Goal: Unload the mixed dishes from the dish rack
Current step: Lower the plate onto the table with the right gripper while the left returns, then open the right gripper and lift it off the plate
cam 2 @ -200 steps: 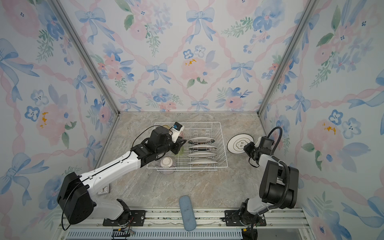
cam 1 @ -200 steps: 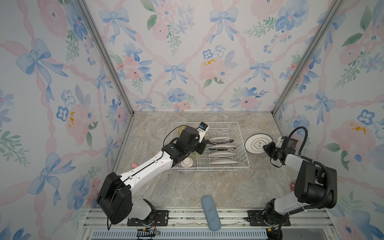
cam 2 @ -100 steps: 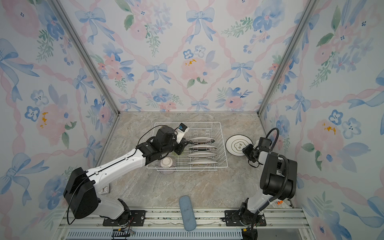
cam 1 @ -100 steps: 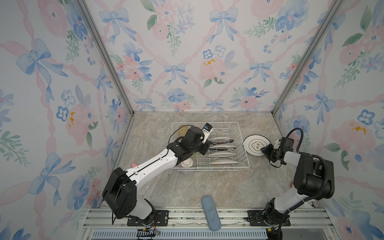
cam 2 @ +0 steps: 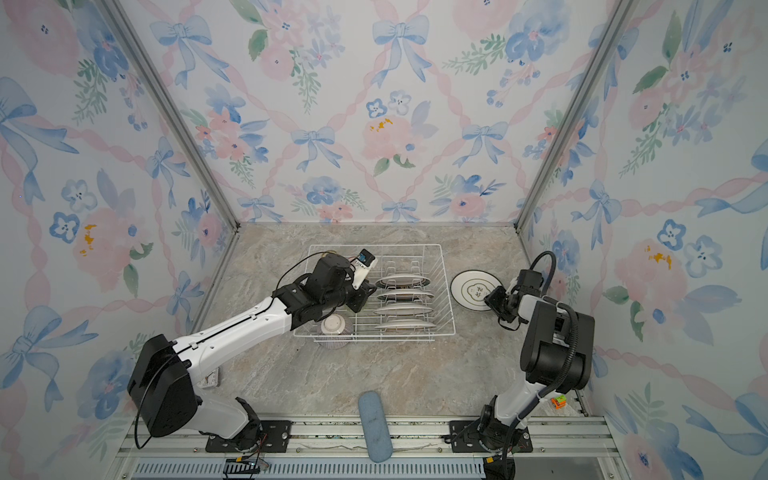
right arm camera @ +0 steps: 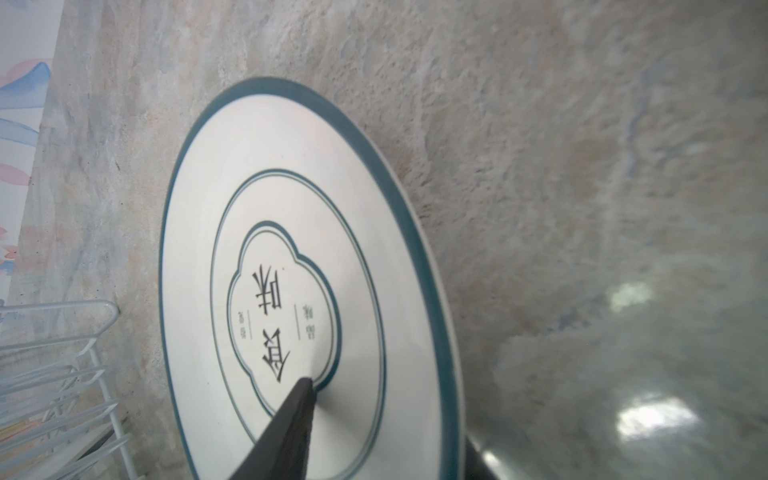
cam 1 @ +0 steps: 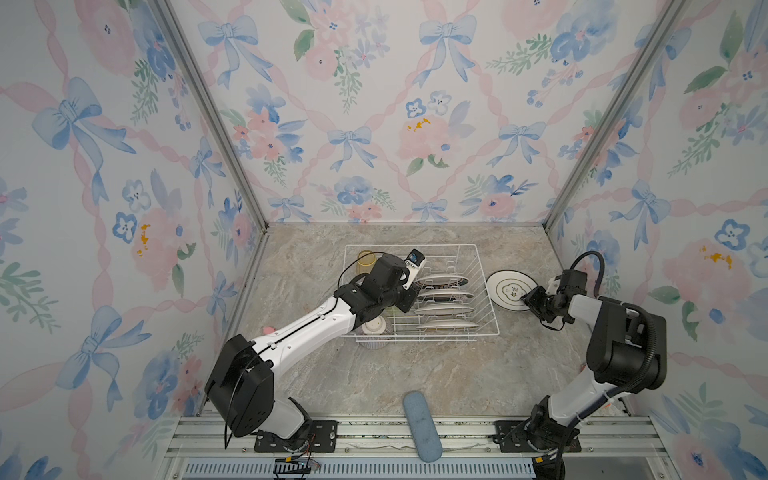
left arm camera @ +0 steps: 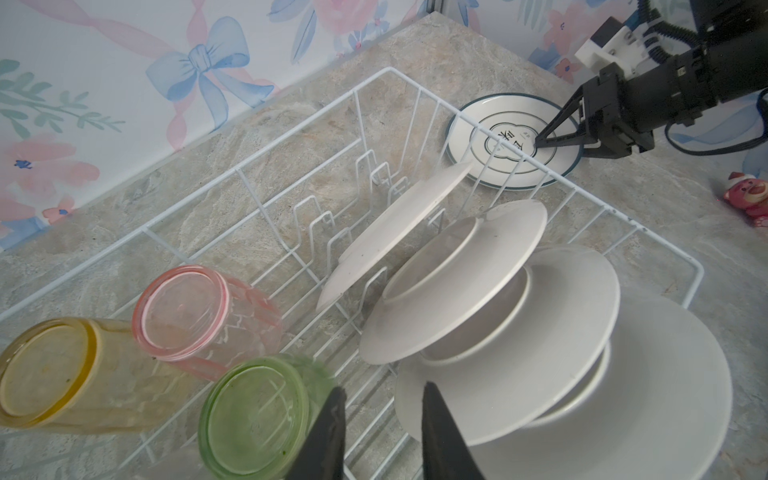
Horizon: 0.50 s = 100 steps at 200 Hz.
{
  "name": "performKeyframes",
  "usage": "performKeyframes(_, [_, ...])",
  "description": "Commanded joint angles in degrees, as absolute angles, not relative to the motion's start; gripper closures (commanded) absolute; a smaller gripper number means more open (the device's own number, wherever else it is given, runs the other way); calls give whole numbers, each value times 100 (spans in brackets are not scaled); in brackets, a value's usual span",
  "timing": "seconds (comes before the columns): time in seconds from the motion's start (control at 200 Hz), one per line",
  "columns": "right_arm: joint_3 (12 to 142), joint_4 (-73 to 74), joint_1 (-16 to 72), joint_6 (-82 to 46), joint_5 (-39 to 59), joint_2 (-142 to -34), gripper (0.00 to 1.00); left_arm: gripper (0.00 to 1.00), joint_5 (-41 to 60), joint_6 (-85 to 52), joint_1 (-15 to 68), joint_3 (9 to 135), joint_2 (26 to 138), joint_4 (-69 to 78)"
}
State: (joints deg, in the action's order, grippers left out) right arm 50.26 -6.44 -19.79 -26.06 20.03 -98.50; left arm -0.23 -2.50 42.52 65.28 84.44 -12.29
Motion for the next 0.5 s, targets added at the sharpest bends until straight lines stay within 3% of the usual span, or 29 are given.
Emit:
performKeyframes(0.0, [5019,-1185,-1989,-2450,1767,-9949,55,72,-129,-88,4272,6703,8584,-1487])
performKeyframes(0.495, [4940,-1452,-2114,-2312,1767,-9814,48,72,-211,65,4255,7122,8675,-1705])
